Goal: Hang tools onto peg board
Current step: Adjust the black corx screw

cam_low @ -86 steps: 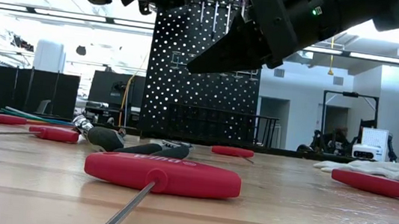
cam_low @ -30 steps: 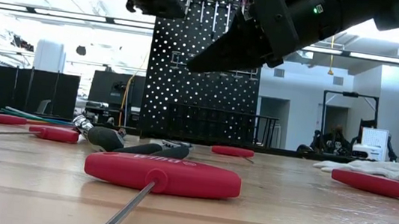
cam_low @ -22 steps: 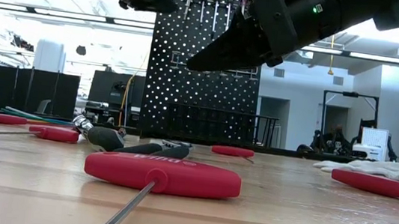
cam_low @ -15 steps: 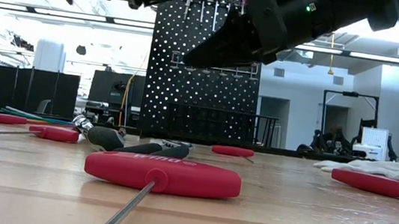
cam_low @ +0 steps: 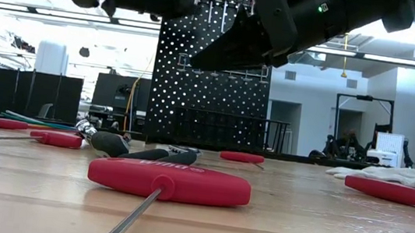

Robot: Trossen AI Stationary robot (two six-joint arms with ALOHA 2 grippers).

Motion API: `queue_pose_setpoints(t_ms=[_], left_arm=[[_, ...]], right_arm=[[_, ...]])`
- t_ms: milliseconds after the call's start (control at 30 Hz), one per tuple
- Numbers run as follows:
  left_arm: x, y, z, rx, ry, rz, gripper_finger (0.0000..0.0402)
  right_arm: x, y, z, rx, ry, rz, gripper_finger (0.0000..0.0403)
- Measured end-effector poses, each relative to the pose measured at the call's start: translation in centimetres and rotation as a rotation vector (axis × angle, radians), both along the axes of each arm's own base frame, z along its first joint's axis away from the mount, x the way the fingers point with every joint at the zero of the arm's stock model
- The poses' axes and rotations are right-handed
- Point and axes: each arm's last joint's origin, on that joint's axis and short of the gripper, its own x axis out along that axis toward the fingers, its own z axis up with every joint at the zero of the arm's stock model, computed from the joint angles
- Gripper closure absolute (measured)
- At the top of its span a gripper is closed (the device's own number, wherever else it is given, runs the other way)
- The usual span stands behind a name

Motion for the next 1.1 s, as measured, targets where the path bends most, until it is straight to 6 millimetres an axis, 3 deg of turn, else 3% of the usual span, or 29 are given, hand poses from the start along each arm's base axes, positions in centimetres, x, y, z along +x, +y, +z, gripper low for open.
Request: queue_pose_setpoints(t_ms=[267,400,633,800,933,1100], left_arm=[[0.8,3.2,-2.5,-0.109,0.037,0.034,0.0401],[1.1,3.0,-2.8,-0.113,0.065,0.012,0.0401],[1.1,-0.6,-1.2,-0.042,0.19,-0.055,0.0401],[0.4,-2.7,0.6,0.012,0.188,0.03,0.0401],[-0.2,-2.8,1.8,0.049,0.121,0.111,0.0401],[-1.2,-0.6,2.2,0.044,0.024,0.191,0.0401]], right_arm=[[-0.1,0.3,-0.1,0.003,0.009,0.005,0.0188],[-0.1,0.2,-0.1,0.002,0.009,0.004,0.0188],[-0.2,0.2,-0.2,-0.002,0.019,0.004,0.0188],[-0.2,0.2,-0.2,-0.003,0.022,0.004,0.0188],[-0.2,0.2,-0.2,0.0,0.021,0.003,0.0188],[-0.2,0.2,-0.2,0.003,0.02,0.002,0.0188]])
